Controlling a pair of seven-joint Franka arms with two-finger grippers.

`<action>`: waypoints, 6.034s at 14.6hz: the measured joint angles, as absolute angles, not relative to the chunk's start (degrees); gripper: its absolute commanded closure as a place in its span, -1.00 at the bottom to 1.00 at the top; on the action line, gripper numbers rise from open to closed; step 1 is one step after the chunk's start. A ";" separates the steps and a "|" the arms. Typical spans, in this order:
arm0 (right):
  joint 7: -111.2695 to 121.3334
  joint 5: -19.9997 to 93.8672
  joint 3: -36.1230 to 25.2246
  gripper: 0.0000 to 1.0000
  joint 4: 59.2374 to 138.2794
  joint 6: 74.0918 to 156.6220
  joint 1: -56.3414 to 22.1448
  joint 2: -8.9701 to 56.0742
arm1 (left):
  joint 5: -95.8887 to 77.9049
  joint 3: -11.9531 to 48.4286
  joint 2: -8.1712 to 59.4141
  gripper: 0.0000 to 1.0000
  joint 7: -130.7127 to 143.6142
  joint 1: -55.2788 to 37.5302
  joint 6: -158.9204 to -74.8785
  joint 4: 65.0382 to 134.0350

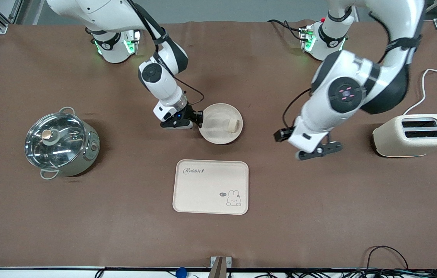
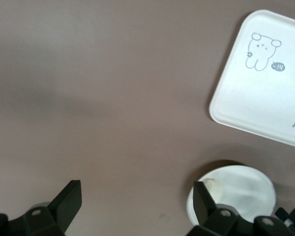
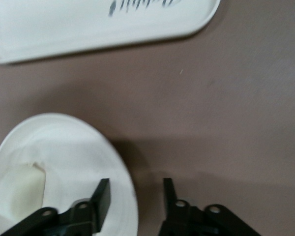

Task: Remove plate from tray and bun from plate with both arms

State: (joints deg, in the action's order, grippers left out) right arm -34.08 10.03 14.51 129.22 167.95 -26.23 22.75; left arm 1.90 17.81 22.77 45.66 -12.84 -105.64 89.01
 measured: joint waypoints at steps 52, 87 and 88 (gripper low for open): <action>2.02 -0.06 -2.59 -1.00 90.82 85.24 1.49 -2.54 | 15.72 16.86 40.33 0.00 66.95 1.53 -121.48 92.66; 2.02 -0.07 -2.69 -1.00 90.62 86.32 0.76 -2.53 | 0.71 8.39 -7.22 -1.00 3.86 0.04 -86.49 93.42; 2.02 -0.07 -2.69 -1.00 90.62 86.38 0.76 -2.53 | 0.49 8.16 -8.36 -1.00 3.81 0.02 -86.50 94.56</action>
